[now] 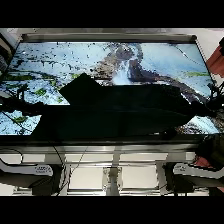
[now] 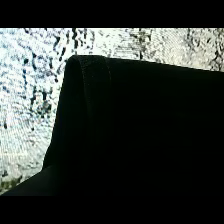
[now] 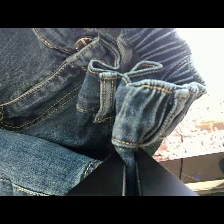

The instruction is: Fold the clothes and pants, and hang the long-sleeved shirts on hangers.

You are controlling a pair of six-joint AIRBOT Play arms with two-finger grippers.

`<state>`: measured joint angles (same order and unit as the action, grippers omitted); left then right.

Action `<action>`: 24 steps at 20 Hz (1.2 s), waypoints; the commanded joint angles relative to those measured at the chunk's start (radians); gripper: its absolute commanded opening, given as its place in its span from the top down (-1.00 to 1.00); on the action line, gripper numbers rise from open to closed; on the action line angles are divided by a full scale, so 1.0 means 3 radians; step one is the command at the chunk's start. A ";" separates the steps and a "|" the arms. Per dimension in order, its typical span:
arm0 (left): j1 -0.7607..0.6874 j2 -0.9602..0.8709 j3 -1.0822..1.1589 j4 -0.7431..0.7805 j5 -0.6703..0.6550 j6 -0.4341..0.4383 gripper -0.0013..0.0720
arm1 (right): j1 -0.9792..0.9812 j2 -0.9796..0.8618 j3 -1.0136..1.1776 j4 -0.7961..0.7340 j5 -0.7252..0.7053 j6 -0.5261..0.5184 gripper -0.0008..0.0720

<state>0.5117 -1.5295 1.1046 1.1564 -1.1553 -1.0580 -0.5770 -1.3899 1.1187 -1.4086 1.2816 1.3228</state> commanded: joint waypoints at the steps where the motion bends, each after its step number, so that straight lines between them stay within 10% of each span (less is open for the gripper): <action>1: 0.0000 -0.0003 0.0004 -0.0019 0.0177 0.0023 -0.11 | -0.0003 0.0000 0.0004 0.0001 0.0001 0.0000 0.92; 5: -0.0003 -0.0004 0.0003 -0.0376 0.0516 -0.0075 -0.11 | -0.0003 -0.0001 0.0004 0.0001 -0.0001 0.0000 0.92; 8: -0.0003 -0.0008 0.0003 -0.0435 0.0415 0.0039 0.26 | -0.0003 -0.0001 0.0004 0.0001 -0.0001 0.0000 0.92; 18: -0.0022 -0.0127 0.0001 -0.0080 0.0034 0.0038 0.26 | -0.0003 -0.0001 0.0004 0.0003 -0.0047 0.0000 0.92; 21: -0.0103 -0.0187 0.0000 -0.0081 0.0160 0.0039 0.88 | -0.0003 -0.0001 0.0004 0.0014 -0.0045 0.0000 0.92; 24: -0.0191 -0.0168 0.0022 -0.0422 0.0403 0.0042 0.90 | -0.0003 -0.0001 0.0004 0.0271 -0.0032 -0.0033 0.92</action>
<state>0.4747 -1.5787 1.1057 1.1076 -1.0962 -1.0470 -0.5770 -1.3899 1.1187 -1.3842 1.2694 1.3224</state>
